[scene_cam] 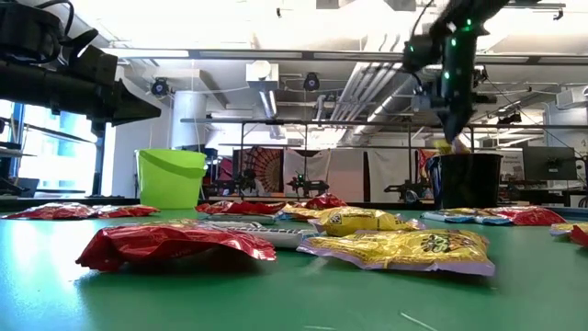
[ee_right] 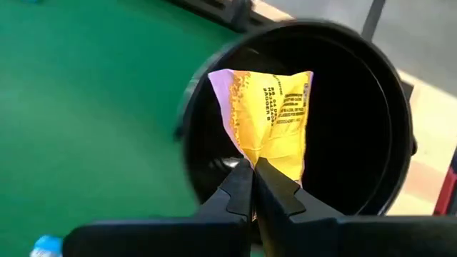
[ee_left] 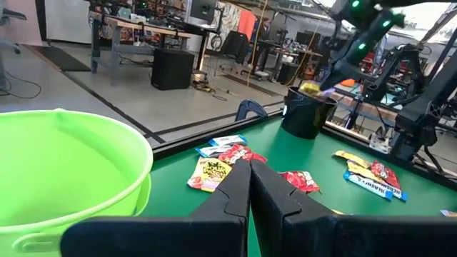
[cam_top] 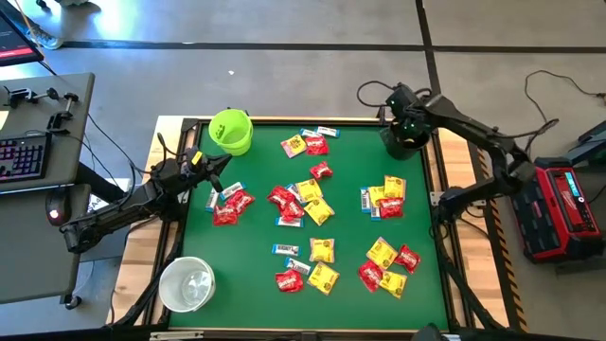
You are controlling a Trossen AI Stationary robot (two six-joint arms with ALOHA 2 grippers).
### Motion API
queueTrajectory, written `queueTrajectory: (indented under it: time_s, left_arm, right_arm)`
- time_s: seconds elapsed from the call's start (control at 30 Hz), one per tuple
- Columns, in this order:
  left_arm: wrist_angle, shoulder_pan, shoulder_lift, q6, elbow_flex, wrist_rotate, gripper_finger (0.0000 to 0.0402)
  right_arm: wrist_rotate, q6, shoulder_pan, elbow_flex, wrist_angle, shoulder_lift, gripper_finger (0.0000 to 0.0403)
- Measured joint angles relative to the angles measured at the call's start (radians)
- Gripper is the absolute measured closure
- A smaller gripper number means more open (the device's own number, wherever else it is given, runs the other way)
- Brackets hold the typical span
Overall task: Sort candy by brand, put in halloween buckets
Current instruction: Put the yellow candy into the black bucket
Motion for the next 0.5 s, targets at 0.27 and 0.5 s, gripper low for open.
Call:
queueTrajectory:
  time_s: [0.27,0.5]
  left_arm:
    - [0.000,0.000,0.000,0.000,0.000,0.000,0.0401]
    - [0.000,0.000,0.000,0.000,0.000,-0.001,0.0401]
  right_arm:
    - [0.005,0.009,-0.073,-0.037,0.030,0.039,0.0380]
    - [0.061,-0.090,-0.068,0.024,-0.019,0.038,0.0281]
